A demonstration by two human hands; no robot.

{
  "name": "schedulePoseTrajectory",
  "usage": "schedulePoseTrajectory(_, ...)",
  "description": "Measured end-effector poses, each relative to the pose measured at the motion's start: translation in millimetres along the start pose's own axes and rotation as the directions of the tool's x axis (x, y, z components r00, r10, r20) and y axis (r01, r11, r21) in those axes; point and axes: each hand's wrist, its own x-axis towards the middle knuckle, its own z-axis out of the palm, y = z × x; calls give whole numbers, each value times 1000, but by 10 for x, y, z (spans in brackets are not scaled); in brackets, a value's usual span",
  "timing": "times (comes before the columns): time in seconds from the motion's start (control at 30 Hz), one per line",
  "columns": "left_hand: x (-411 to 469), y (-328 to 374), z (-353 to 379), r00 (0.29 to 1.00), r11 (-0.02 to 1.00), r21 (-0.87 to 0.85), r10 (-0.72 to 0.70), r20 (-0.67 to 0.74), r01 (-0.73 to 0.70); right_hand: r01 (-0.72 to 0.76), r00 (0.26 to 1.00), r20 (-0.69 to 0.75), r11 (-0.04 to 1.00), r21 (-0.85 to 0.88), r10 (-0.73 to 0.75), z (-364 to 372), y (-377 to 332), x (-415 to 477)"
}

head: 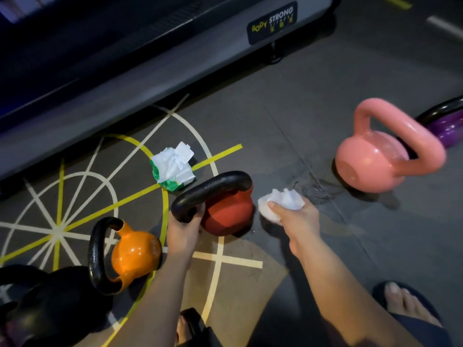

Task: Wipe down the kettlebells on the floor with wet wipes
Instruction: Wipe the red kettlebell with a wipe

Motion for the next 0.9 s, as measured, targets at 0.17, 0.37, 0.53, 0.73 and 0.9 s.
schedulePoseTrajectory(0.17, -111, 66, -306, 999, 988, -149, 28, -23, -31, -40, 999, 2, 993, 114, 40, 81, -256, 93)
schedulePoseTrajectory(0.37, 20, 756, -279, 934, 959, 93, 283, -218, -269, 213, 951, 222, 976, 44, -217, 311, -446, 60)
schedulePoseTrajectory(0.53, 91, 1068, 62, 937, 866, 405, 344, -57, -293, 405, 878, 384, 872, -275, -286, 398, -253, -25)
schedulePoseTrajectory(0.73, 270, 993, 87, 992, 902, 413, 118, 37, -123, 258, 941, 271, 949, -182, -204, 242, -149, 126)
schedulePoseTrajectory(0.9, 261, 1054, 178, 980, 829, 526, 190, 50, -188, 94, 975, 214, 988, -121, -67, 192, -60, 253)
